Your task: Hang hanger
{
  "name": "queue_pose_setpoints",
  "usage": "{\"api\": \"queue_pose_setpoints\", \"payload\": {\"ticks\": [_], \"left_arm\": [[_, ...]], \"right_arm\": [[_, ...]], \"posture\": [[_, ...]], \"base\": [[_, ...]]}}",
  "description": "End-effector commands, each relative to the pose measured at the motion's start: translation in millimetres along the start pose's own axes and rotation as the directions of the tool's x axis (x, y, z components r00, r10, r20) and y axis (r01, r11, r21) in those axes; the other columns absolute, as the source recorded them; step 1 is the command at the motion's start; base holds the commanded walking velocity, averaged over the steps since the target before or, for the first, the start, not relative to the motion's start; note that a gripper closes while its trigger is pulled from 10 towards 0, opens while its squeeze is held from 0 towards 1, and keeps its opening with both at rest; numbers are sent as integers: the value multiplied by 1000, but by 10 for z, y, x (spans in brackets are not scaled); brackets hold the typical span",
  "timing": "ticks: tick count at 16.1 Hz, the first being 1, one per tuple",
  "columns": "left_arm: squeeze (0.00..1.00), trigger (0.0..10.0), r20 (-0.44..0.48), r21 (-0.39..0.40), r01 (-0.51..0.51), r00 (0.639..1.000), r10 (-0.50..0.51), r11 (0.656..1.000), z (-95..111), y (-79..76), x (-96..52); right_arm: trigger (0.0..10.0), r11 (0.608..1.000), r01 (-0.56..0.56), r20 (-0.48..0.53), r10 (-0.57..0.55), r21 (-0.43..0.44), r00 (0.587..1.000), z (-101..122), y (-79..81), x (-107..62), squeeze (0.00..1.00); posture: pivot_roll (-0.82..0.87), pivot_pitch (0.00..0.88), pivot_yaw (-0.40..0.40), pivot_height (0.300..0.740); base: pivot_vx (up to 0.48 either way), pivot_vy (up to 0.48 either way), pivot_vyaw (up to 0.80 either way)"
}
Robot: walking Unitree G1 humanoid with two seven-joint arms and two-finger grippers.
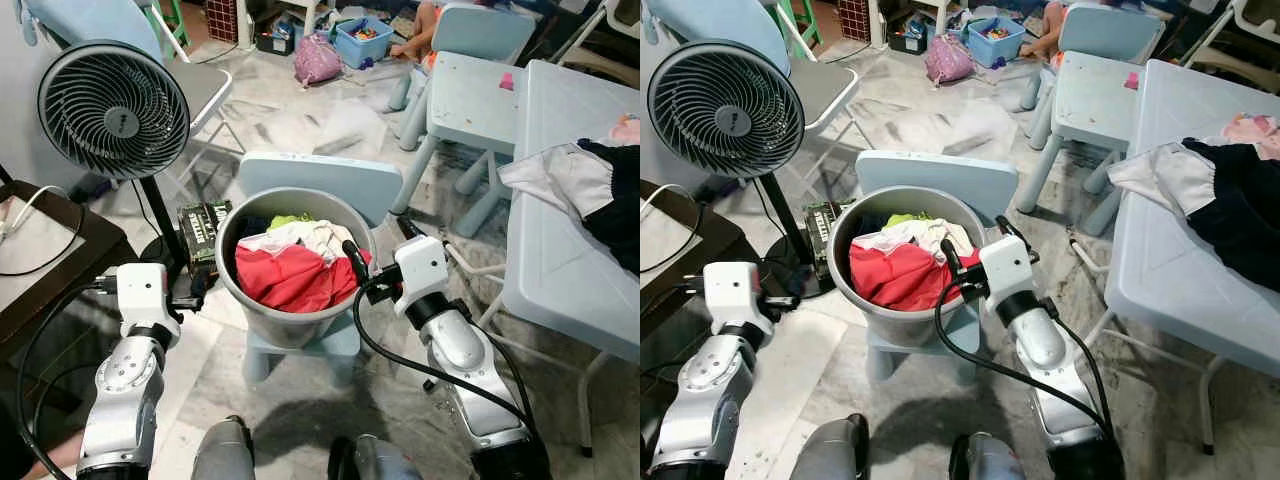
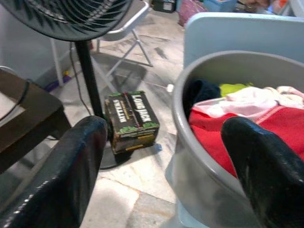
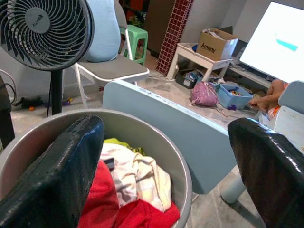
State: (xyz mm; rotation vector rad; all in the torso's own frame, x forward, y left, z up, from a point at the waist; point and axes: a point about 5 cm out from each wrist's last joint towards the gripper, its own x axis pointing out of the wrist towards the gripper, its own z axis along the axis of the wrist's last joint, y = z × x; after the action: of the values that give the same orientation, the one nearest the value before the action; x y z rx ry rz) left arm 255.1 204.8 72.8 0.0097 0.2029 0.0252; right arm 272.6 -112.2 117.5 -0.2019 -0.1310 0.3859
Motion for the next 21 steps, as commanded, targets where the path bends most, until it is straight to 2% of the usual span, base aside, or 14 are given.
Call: {"api": "queue_pose_setpoints", "payload": {"ticks": [1,7,8,21], "left_arm": [[1000,10000,7,6,22,1000,-22,1000,29,-30,-17],[1000,10000,-34,24,28,999,-27,999,-3,-21,5],[110,10000,-38,12,43,998,-43,999,29,-48,62],[110,10000,-38,12,43,998,-43,999,29,-48,62]], "right_arm": [[10000,1000,24,-6,-24,7,1000,-26,-43,-6,0],[10000,999,33,-21,-32,11,999,-57,-47,-58,0],[10000,1000,25,-43,-25,3,999,-76,-42,-153,0],[10000,1000,25,-43,-25,3,999,-76,-42,-153,0]], "posture": [[67,102,-49,740],[68,120,-54,740],[44,146,-66,740],[44,146,-66,740]], "base": [[0,0,0],[0,0,0],[0,0,0],[0,0,0]]}}
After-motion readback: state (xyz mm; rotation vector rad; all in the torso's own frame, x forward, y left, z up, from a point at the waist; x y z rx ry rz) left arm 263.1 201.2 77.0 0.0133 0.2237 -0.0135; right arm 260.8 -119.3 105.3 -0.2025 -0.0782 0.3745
